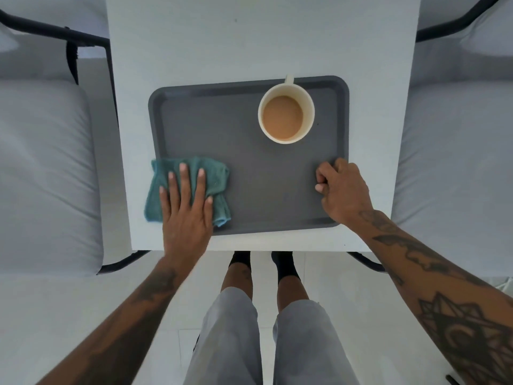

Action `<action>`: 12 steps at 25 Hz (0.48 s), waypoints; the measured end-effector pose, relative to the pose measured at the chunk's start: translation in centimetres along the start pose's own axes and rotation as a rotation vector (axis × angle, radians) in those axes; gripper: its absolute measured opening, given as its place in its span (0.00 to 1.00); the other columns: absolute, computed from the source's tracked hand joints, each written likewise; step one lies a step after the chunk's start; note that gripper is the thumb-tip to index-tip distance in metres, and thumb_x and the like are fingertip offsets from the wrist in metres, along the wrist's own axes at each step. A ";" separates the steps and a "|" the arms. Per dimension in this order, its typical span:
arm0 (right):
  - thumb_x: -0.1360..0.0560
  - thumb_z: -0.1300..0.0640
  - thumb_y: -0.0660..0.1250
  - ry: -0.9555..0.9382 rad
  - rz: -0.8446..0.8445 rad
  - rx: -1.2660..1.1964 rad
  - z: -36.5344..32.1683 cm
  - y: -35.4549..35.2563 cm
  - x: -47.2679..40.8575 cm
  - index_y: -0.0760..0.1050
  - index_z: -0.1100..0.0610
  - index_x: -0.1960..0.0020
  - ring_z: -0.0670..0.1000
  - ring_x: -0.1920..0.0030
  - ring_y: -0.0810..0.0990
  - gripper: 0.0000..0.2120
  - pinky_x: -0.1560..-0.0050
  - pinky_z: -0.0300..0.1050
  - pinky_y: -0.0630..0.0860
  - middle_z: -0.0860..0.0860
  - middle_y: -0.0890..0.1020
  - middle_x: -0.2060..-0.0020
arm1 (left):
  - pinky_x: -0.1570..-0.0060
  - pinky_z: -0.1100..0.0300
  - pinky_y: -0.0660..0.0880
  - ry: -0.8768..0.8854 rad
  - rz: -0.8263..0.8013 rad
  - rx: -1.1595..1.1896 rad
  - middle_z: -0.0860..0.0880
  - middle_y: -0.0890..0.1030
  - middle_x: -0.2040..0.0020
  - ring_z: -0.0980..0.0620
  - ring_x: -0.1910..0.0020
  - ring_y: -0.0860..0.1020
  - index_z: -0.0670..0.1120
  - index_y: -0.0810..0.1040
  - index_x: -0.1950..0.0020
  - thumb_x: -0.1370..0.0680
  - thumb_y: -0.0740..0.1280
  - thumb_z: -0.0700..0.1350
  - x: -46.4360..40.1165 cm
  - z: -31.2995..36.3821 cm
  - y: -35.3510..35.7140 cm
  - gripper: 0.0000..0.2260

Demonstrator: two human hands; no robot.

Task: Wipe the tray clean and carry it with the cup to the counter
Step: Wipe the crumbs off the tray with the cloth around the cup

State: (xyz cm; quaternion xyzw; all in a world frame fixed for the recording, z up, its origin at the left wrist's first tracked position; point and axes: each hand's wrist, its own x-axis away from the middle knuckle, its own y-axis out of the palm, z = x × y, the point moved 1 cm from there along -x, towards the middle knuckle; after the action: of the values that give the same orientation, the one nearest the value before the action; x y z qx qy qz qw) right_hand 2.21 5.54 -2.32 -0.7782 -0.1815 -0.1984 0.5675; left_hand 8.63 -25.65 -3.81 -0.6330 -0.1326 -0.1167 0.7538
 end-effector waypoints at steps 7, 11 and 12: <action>0.26 0.63 0.65 -0.039 -0.048 -0.011 0.4 -0.4 0.0 0.72 0.57 0.51 0.55 0.54 0.69 0.06 0.61 0.48 0.72 0.55 0.73 0.53 | 0.25 0.36 0.56 0.177 -0.086 0.161 0.39 0.56 0.19 0.35 0.20 0.52 0.43 0.59 0.20 0.15 0.51 0.48 4.9 11.9 3.4 0.24; 0.26 0.63 0.66 -0.001 0.104 -0.359 2.3 -1.2 0.3 0.69 0.58 0.46 0.48 0.58 0.72 0.11 0.57 0.44 0.71 0.52 0.69 0.51 | 0.23 0.39 0.56 0.167 -0.063 0.145 0.40 0.57 0.19 0.37 0.20 0.53 0.43 0.58 0.20 0.15 0.52 0.49 2.4 17.3 3.7 0.24; 0.26 0.63 0.67 0.085 0.219 -0.498 2.9 -1.2 0.6 0.68 0.59 0.44 0.45 0.60 0.71 0.13 0.58 0.40 0.71 0.52 0.69 0.49 | 0.23 0.39 0.55 0.179 -0.065 0.125 0.41 0.56 0.19 0.37 0.20 0.53 0.43 0.58 0.20 0.15 0.52 0.49 2.2 17.5 3.7 0.24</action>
State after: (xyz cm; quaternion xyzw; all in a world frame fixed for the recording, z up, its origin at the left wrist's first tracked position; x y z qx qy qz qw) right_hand 2.40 8.72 -1.80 -0.8998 -0.0180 -0.2067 0.3838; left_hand 11.09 -7.74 -3.60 -0.5671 -0.0921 -0.1888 0.7964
